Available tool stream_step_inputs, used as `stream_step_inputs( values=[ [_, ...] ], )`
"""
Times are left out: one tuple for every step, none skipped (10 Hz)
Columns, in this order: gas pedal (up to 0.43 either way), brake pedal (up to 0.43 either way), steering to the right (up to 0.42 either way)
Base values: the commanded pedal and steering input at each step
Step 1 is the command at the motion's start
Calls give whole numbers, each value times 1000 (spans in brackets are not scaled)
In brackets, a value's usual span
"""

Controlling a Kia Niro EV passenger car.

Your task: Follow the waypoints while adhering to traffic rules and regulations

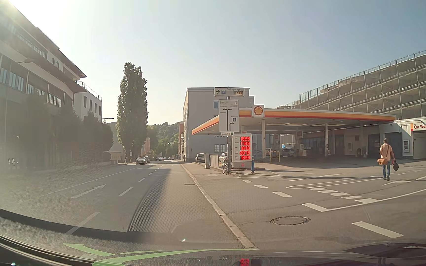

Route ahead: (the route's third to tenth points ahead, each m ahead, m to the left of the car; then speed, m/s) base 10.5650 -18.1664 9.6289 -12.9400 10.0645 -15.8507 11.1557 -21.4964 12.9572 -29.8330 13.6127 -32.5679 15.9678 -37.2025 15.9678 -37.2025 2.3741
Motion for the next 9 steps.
stream_step_inputs(
  values=[
    [0,0,396],
    [0,0,420],
    [0,0,448],
    [0,0,475],
    [59,0,505],
    [67,0,539],
    [67,0,571],
    [98,0,602],
    [138,0,626]
  ],
)
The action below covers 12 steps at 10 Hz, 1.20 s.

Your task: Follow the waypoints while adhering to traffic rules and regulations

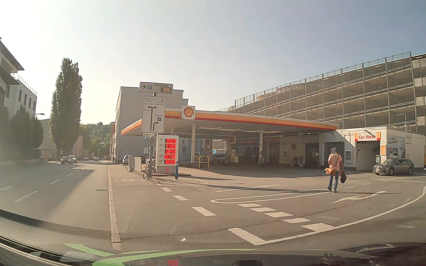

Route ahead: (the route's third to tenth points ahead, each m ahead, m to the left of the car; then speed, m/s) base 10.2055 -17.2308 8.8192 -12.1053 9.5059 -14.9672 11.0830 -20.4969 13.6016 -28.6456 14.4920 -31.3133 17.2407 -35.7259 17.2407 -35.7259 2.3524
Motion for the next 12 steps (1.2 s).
stream_step_inputs(
  values=[
    [150,0,646],
    [150,0,652],
    [150,0,651],
    [138,0,651],
    [138,0,651],
    [138,0,651],
    [138,0,650],
    [138,0,647],
    [130,0,642],
    [130,0,638],
    [130,0,621],
    [130,0,596]
  ],
)
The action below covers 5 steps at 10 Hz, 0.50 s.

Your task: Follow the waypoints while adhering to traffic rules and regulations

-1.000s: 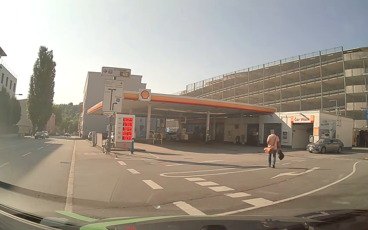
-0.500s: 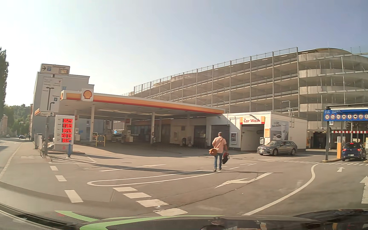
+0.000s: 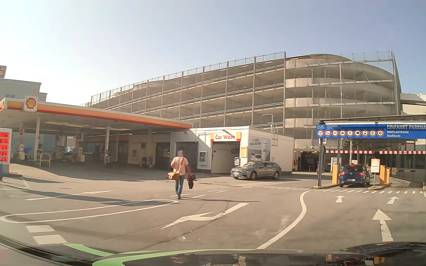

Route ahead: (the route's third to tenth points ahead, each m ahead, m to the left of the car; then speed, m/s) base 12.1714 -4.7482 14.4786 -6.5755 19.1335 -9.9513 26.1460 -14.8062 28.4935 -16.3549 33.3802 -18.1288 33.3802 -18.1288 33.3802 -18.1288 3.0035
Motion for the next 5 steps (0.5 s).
stream_step_inputs(
  values=[
    [130,0,567],
    [130,0,547],
    [130,0,526],
    [130,0,501],
    [130,0,482]
  ],
)
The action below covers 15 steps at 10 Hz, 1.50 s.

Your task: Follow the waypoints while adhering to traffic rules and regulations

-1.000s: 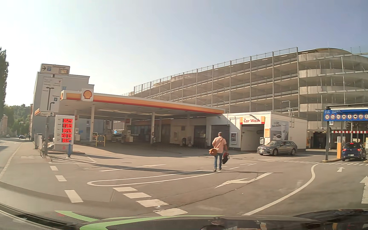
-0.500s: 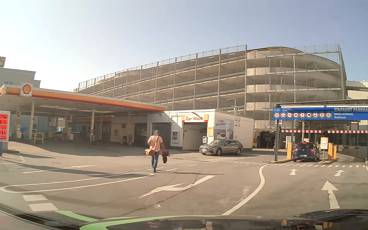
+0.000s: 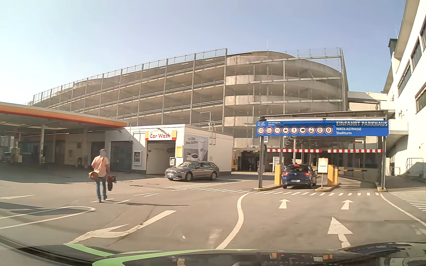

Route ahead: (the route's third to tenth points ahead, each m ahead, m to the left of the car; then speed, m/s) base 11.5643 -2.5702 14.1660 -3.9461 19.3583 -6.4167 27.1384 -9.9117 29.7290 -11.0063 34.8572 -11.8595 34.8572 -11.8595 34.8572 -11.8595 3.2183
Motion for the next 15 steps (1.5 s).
stream_step_inputs(
  values=[
    [118,0,462],
    [118,0,437],
    [118,0,416],
    [110,0,388],
    [98,0,357],
    [87,0,330],
    [79,0,310],
    [67,0,287],
    [67,0,265],
    [59,0,247],
    [59,0,228],
    [47,0,211],
    [39,0,196],
    [0,0,178],
    [0,0,158]
  ],
)
